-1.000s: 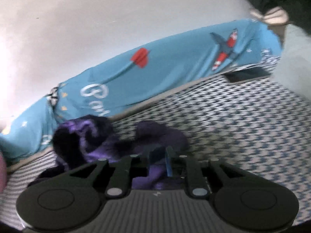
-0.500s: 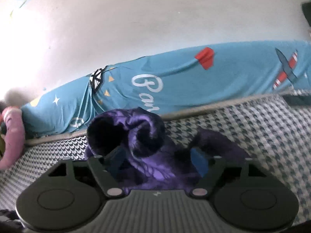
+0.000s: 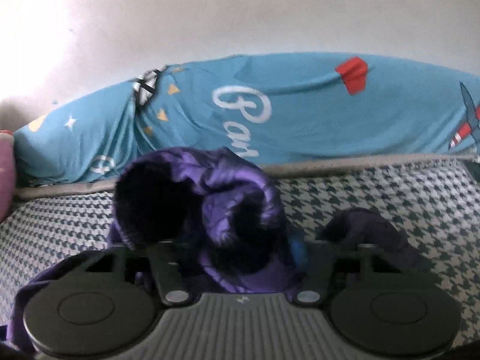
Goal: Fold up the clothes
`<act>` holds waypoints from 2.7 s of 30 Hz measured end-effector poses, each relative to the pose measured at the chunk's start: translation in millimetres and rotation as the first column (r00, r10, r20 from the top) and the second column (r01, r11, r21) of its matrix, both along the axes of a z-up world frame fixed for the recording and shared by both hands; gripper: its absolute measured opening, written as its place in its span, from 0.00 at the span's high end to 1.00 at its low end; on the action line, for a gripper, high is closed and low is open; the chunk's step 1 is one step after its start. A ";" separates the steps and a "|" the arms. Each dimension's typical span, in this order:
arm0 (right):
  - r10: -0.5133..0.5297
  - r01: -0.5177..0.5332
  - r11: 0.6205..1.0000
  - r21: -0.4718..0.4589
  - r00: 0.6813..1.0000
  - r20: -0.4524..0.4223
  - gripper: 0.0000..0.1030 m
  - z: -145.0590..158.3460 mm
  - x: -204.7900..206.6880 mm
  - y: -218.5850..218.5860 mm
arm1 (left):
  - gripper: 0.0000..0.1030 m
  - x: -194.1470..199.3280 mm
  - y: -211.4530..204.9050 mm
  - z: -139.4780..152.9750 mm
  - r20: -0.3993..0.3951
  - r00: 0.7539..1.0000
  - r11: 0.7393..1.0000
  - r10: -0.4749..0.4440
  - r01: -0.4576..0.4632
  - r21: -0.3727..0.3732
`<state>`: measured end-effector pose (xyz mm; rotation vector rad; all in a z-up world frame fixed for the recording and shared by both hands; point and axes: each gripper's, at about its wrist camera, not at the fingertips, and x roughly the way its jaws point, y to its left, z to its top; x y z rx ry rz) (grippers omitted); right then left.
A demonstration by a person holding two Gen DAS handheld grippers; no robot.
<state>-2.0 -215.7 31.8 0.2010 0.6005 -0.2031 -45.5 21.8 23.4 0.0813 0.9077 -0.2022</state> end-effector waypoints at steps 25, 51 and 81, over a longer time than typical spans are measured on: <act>-0.285 0.234 0.954 0.190 0.905 0.317 0.86 96.2 -132.1 -80.4 | 0.00 2.6 0.8 3.2 0.025 0.999 0.999 0.048 -0.049 0.005; 0.260 -0.315 0.941 0.122 0.907 0.330 0.85 85.3 -134.0 96.5 | 0.00 1.3 74.9 46.3 0.123 0.966 0.968 0.226 -0.208 -0.138; 0.593 -0.592 0.802 -0.074 0.776 0.214 0.70 77.2 -156.4 172.7 | 0.00 6.4 106.3 43.4 0.057 0.981 0.970 0.183 -0.172 -0.171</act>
